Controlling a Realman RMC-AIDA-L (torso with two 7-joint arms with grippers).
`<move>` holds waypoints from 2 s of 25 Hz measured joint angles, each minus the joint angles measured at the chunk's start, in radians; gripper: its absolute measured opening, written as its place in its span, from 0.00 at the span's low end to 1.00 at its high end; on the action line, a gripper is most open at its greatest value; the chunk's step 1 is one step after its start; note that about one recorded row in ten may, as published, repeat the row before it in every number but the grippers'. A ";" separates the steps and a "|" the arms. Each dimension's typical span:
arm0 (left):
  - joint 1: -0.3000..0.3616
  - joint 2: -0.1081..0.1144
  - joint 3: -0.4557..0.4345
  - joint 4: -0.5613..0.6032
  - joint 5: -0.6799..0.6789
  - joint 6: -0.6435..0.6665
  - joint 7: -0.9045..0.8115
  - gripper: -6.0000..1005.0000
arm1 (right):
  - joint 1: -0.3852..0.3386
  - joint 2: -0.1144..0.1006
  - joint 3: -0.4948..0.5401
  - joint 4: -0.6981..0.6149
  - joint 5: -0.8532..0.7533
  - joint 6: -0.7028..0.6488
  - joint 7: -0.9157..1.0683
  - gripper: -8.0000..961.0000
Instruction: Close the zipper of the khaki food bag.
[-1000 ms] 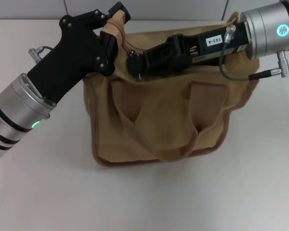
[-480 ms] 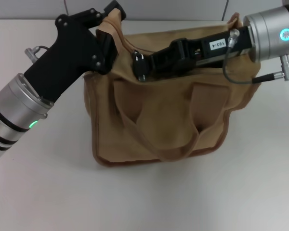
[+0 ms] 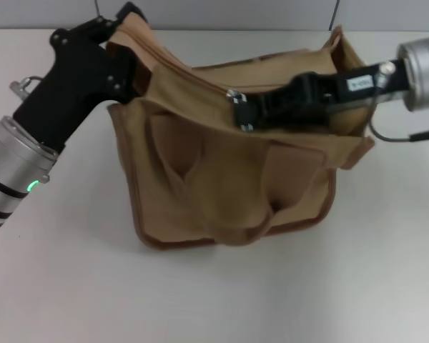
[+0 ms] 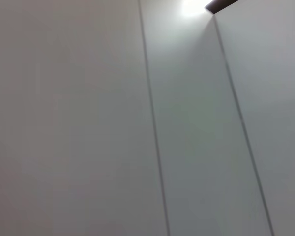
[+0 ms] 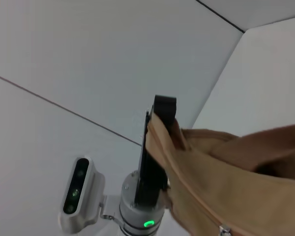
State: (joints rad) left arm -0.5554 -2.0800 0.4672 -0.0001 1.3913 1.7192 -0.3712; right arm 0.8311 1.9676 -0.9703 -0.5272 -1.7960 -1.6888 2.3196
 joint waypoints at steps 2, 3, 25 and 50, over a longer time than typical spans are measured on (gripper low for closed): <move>0.007 0.000 -0.017 0.000 0.000 -0.015 0.000 0.13 | -0.030 -0.009 0.020 -0.001 0.000 -0.017 0.000 0.01; 0.008 0.000 -0.022 0.000 0.000 -0.021 0.000 0.13 | -0.051 -0.015 0.040 -0.002 0.001 -0.028 0.000 0.01; -0.009 0.000 -0.030 -0.038 0.004 -0.072 -0.001 0.14 | -0.277 -0.078 0.308 0.008 0.002 -0.294 -0.128 0.07; 0.067 0.012 0.144 0.144 0.047 -0.057 -0.391 0.60 | -0.350 0.001 0.382 -0.009 -0.004 -0.491 -0.814 0.64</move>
State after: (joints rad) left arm -0.4882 -2.0680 0.6110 0.1443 1.4379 1.6621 -0.7623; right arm 0.4806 1.9684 -0.5885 -0.5365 -1.7998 -2.1794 1.5055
